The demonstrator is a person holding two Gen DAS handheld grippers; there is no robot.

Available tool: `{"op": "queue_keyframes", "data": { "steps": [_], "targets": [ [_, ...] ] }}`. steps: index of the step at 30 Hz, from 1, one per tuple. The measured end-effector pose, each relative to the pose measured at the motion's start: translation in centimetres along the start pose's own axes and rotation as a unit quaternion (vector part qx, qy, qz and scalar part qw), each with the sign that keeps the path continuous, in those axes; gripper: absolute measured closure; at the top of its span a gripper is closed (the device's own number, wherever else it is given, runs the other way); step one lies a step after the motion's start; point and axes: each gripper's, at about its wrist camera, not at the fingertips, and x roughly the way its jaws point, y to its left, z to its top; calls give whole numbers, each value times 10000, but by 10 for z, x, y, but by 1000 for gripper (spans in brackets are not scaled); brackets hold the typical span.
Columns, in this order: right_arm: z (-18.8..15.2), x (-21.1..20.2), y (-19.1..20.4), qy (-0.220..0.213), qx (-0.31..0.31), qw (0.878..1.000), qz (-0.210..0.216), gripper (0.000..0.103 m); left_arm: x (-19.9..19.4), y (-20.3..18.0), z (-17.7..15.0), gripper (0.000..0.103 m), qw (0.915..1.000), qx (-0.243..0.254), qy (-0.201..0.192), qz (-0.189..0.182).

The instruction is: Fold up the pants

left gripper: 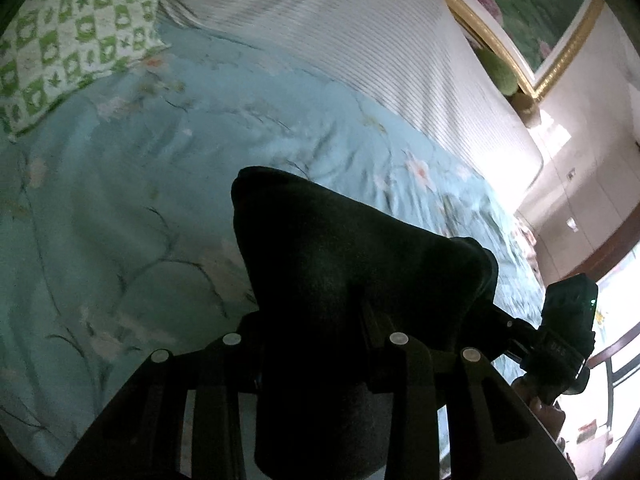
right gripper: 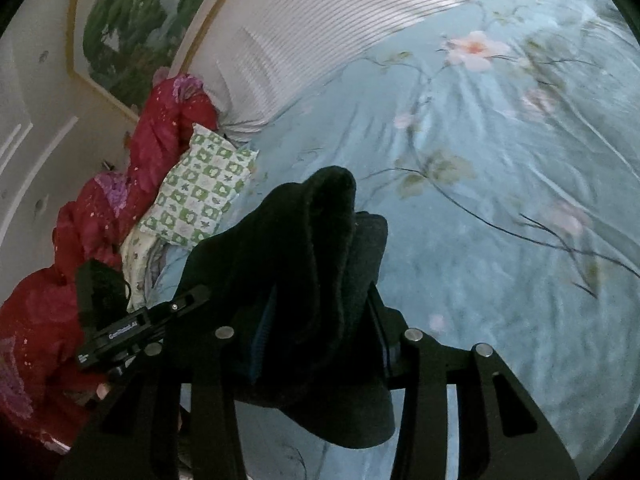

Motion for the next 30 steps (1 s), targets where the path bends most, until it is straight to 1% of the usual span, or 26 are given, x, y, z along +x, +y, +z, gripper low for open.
{"op": "queue_keyframes", "data": {
  "steps": [4,9,18,24,30],
  "targets": [
    [9,19,6,85,-87,9999,54,59,-2,11,8,69,9998,-94,-75,131],
    [18,40,5,209,-112,9997,98,59,5,18,14,69,9994,-156,-88,286],
    [31,67,3,389,-186,9990,99,59,16,38,21,69,9986,-334,-62,404],
    [33,81,1,515,-172,9985,91,59,24,48,20,69,9980,-453,23,446],
    [33,88,-4,566,-129,9983,75,58,31,53,17,67,9981,-407,49,467]
  ]
}}
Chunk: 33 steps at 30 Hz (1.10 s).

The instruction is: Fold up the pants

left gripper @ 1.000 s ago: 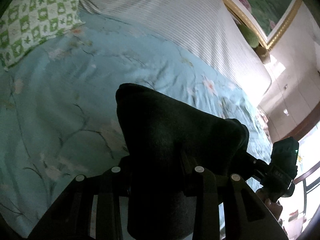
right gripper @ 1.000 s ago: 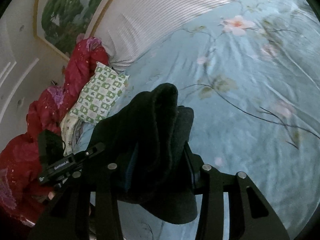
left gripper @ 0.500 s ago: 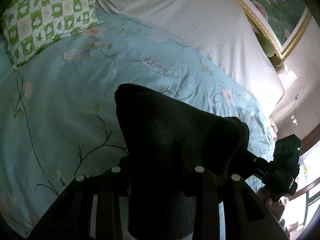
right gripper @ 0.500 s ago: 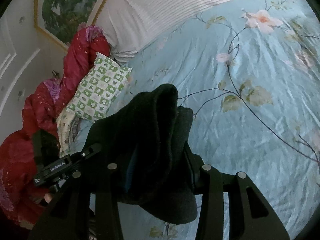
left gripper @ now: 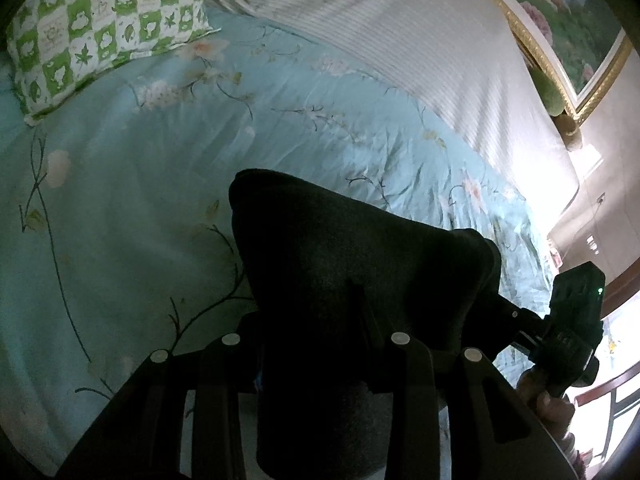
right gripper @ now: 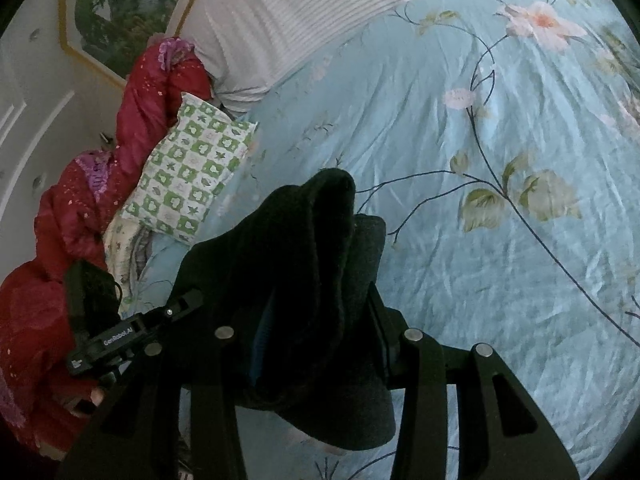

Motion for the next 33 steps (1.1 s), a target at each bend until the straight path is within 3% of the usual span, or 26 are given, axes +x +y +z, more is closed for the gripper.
{"op": "queue_keyframes", "data": {
  "steps": [7,11,23,33],
  "targets": [
    [-5,3,-5,-74,35,9998,-206,49,2,2,-5,56,10000,70,-9,60],
    [-6,2,-3,-144,-50,9990,-425,39,2,0,-8,52,9996,185,-32,227],
    [-11,-4,3,-212,-70,9977,-643,31,-7,0,-14,31,9984,225,-93,516],
    [-21,-16,25,-373,-400,9948,-864,20,-24,-5,-26,21,9964,237,-225,776]
  ]
}}
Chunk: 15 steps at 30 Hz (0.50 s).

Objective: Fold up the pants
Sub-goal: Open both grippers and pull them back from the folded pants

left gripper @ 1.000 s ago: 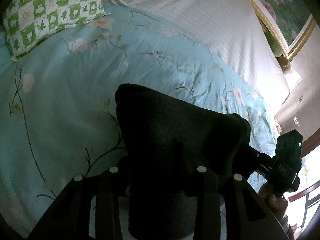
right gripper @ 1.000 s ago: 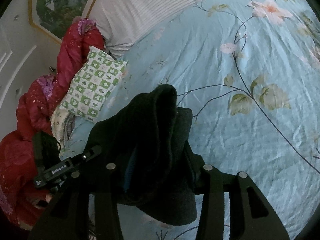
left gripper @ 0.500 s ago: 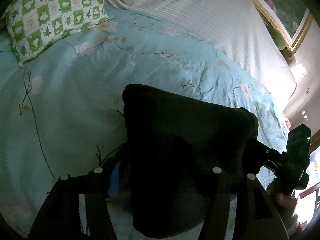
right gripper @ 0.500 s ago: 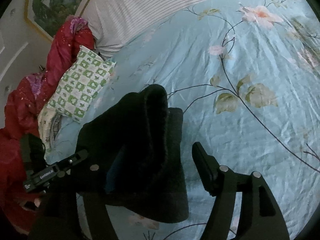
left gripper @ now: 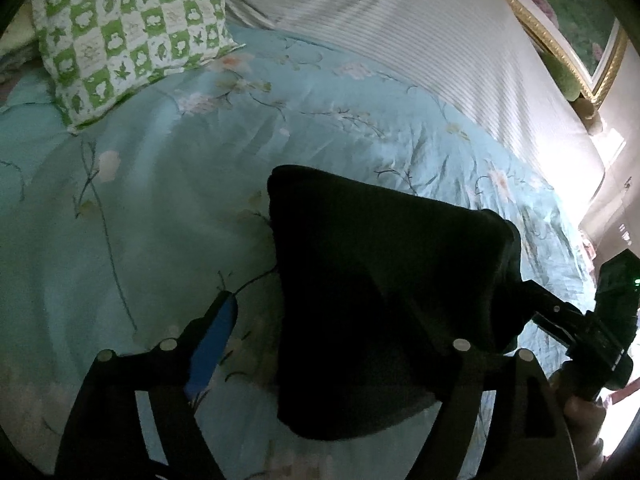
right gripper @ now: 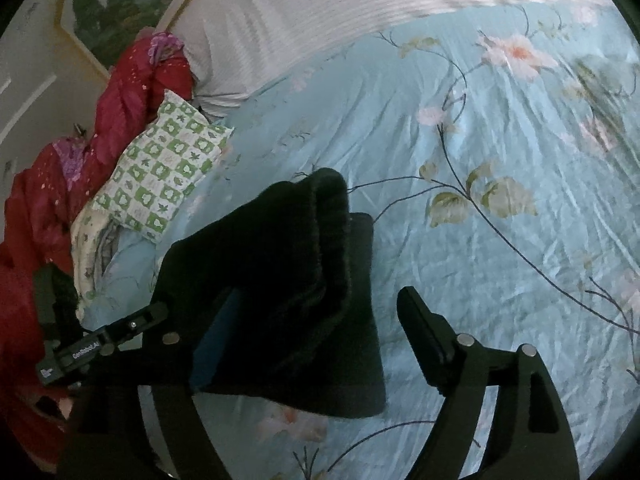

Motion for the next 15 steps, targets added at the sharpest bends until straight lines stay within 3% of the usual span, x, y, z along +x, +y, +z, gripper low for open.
{"op": "queue_keyframes", "data": {
  "steps": [6,15],
  "targets": [
    [-8,-10,12,-99,-242,9996,-119,16,-12,-3,-10,20,9999,21,-70,118],
    [-24,-25,30,-275,-752,9963,-326,10,-35,-8,-27,18,9979,22,-291,582]
  ]
}}
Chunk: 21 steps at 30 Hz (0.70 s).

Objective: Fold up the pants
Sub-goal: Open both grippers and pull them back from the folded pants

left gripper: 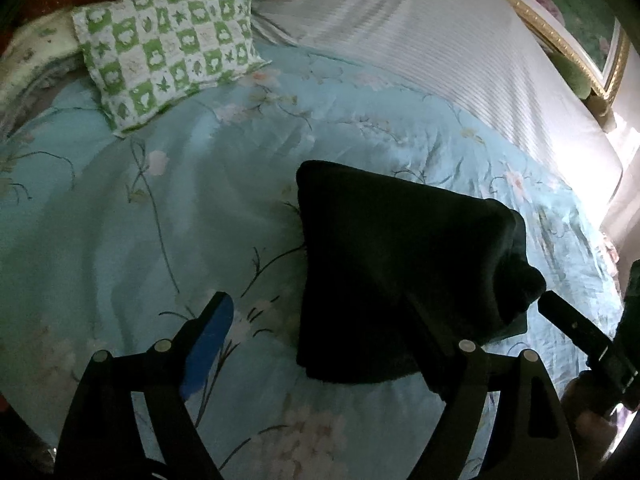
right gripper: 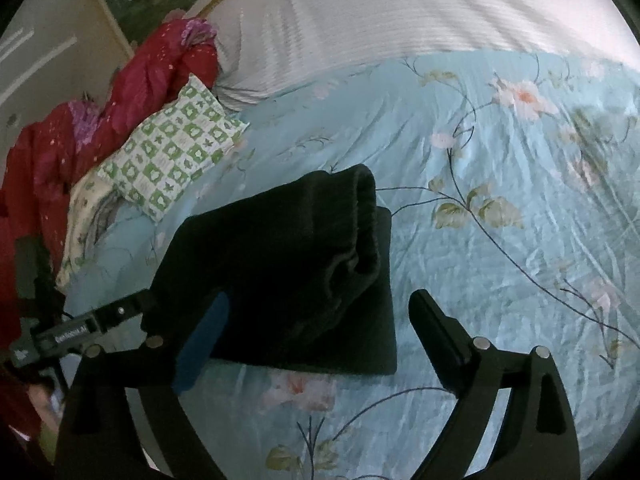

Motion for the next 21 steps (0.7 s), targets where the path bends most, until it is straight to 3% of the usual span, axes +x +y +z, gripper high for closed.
{"op": "queue_keyframes", "data": {
  "steps": [15,21],
  "targets": [
    [-19,-16,34,-214,-879,9958,-143,3,-24,-22,-20,16,9980,427,-269,386],
    [-23,-29,44,-516,-1127,9920,-235,3,-34,-26,-28,14,9961,473,-462,581]
  ]
}}
